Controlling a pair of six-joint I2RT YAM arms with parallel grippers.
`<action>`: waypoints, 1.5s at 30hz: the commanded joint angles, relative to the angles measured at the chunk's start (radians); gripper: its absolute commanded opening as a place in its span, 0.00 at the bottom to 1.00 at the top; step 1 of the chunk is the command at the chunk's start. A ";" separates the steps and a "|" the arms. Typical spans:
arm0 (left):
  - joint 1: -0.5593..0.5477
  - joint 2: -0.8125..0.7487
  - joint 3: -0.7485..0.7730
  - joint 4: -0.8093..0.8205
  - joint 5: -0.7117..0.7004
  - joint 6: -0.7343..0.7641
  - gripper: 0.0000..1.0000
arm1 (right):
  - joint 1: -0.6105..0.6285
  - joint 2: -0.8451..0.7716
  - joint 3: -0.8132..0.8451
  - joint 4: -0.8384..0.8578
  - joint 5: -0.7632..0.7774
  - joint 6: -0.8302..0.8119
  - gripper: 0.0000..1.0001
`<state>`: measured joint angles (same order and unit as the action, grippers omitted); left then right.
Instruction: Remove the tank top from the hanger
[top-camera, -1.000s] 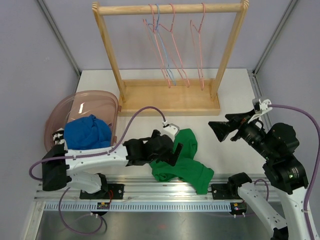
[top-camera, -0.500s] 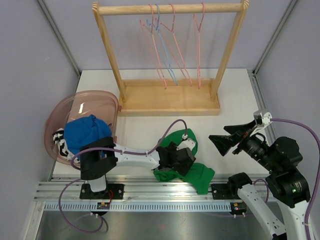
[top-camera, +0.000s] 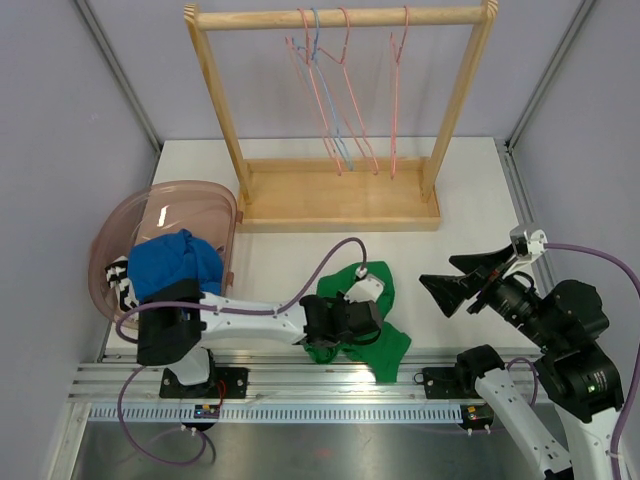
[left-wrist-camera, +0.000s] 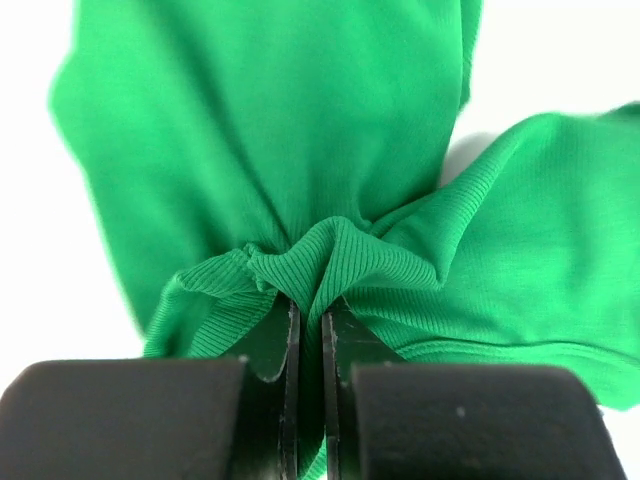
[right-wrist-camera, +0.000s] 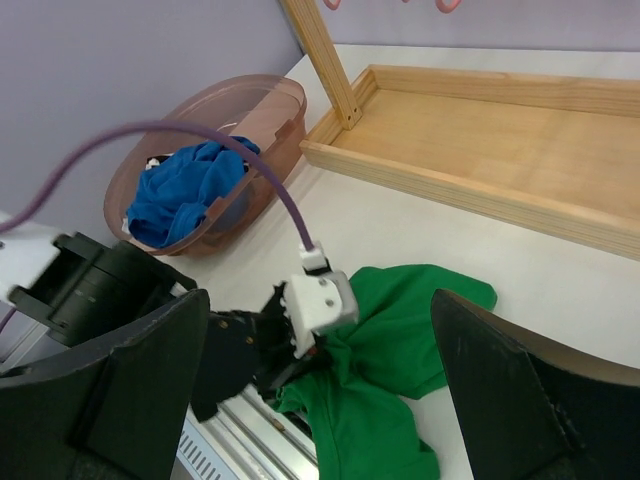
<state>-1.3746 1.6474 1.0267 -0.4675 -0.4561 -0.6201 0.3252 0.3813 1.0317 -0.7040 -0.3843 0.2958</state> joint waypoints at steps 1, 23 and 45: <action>-0.001 -0.165 0.085 -0.143 -0.205 -0.046 0.00 | -0.002 -0.013 0.018 -0.020 0.010 -0.007 1.00; 0.583 -0.707 0.335 -0.611 -0.448 0.046 0.00 | -0.002 -0.081 0.014 -0.022 0.050 0.011 1.00; 1.329 -0.446 0.335 -0.433 0.100 0.299 0.99 | -0.003 -0.081 -0.025 -0.046 0.085 0.005 0.99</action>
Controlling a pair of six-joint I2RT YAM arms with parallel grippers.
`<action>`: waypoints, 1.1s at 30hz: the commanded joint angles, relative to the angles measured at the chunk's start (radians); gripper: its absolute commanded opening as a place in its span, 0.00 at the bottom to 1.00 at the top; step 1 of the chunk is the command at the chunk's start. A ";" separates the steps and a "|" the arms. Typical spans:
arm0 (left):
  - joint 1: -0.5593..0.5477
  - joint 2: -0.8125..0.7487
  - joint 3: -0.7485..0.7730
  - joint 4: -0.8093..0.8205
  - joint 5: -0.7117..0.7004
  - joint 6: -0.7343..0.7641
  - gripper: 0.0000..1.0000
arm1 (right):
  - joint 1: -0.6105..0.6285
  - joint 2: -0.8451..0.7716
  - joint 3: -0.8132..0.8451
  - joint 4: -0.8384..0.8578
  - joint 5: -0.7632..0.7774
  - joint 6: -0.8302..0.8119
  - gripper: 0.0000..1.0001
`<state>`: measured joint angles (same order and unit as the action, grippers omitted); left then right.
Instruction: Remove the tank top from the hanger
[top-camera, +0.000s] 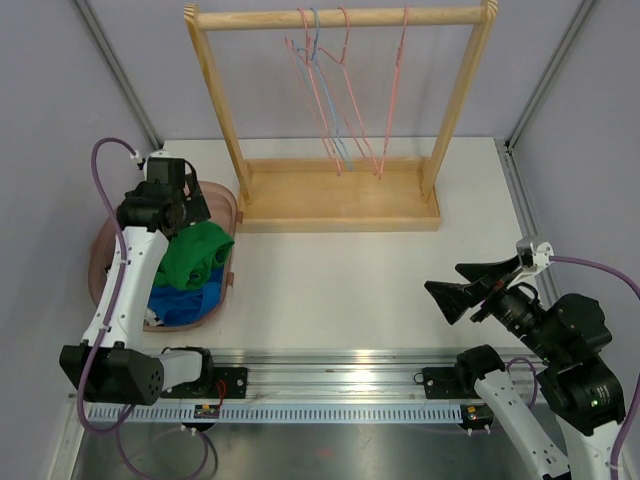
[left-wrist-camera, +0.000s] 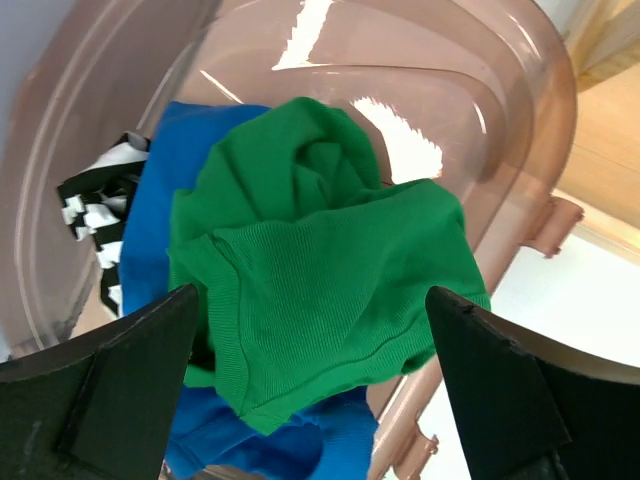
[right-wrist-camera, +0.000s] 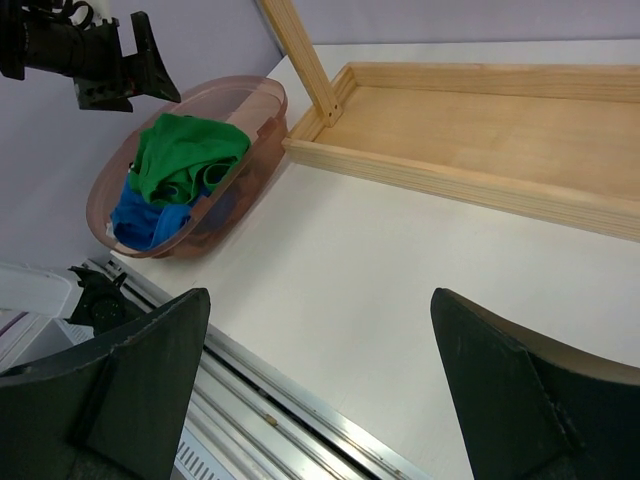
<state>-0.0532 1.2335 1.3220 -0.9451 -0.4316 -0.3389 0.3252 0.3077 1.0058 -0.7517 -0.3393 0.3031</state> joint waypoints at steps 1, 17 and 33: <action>0.007 -0.057 0.034 0.046 0.079 0.020 0.99 | -0.003 -0.007 0.002 -0.006 0.049 -0.004 0.99; -0.017 -0.574 -0.081 -0.072 0.197 0.057 0.99 | -0.002 0.022 0.083 -0.090 0.399 -0.059 1.00; -0.200 -0.959 -0.191 -0.146 0.132 0.106 0.99 | -0.002 0.093 0.200 -0.241 0.534 -0.170 0.99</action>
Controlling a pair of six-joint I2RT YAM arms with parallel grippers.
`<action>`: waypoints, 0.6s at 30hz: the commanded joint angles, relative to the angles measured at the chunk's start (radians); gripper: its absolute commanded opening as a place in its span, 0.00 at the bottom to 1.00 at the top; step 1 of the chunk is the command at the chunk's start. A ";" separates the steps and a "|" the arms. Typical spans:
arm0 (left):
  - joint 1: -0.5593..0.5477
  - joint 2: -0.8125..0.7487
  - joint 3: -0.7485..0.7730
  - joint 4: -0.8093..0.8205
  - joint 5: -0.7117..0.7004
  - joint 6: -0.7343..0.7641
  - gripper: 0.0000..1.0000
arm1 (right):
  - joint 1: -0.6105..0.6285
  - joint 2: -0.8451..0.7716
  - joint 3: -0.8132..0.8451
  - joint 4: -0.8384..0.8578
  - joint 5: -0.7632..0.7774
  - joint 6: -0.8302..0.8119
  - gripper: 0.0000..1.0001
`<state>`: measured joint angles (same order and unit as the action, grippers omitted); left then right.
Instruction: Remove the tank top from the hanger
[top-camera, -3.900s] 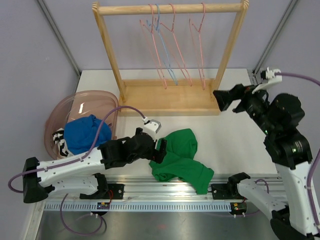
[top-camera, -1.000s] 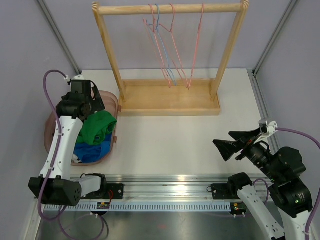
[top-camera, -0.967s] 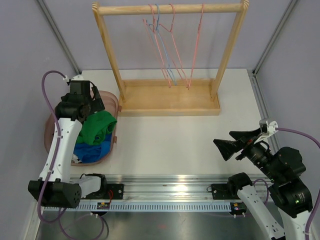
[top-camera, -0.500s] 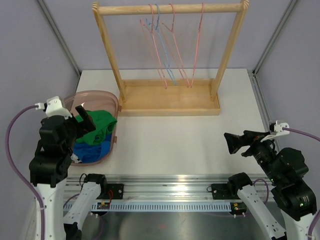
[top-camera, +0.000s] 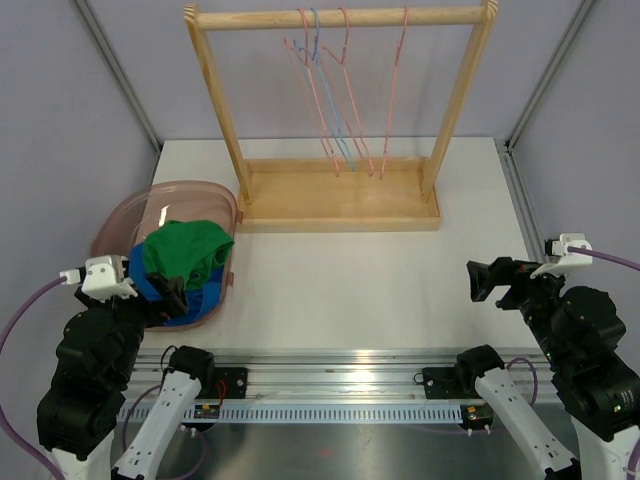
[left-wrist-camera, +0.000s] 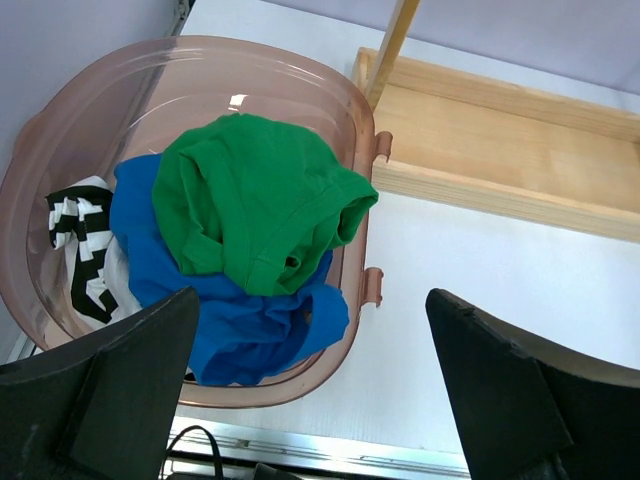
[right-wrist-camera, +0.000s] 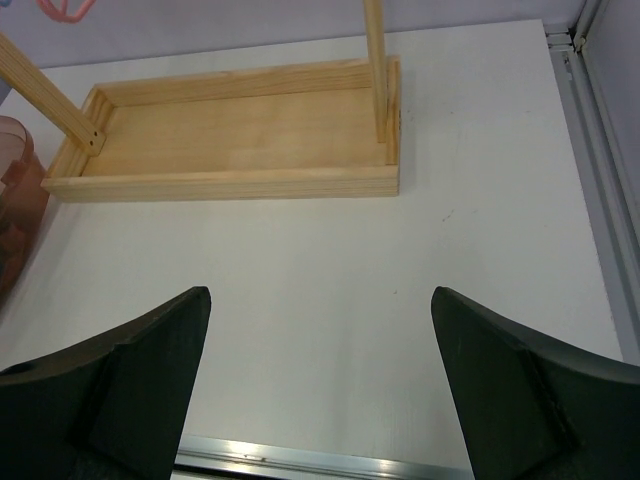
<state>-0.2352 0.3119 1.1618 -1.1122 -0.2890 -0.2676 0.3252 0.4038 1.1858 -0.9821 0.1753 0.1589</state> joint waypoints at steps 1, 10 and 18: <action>-0.018 -0.062 -0.034 0.026 -0.007 0.039 0.99 | -0.002 -0.013 0.009 -0.004 0.018 -0.024 0.99; -0.019 -0.093 -0.056 0.051 0.022 0.050 0.99 | 0.000 -0.016 -0.017 0.033 0.001 -0.013 0.99; -0.019 -0.092 -0.068 0.060 0.050 0.041 0.99 | -0.002 -0.022 -0.051 0.063 -0.010 -0.006 1.00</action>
<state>-0.2497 0.2218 1.0966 -1.1034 -0.2695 -0.2398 0.3252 0.3901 1.1458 -0.9699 0.1715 0.1535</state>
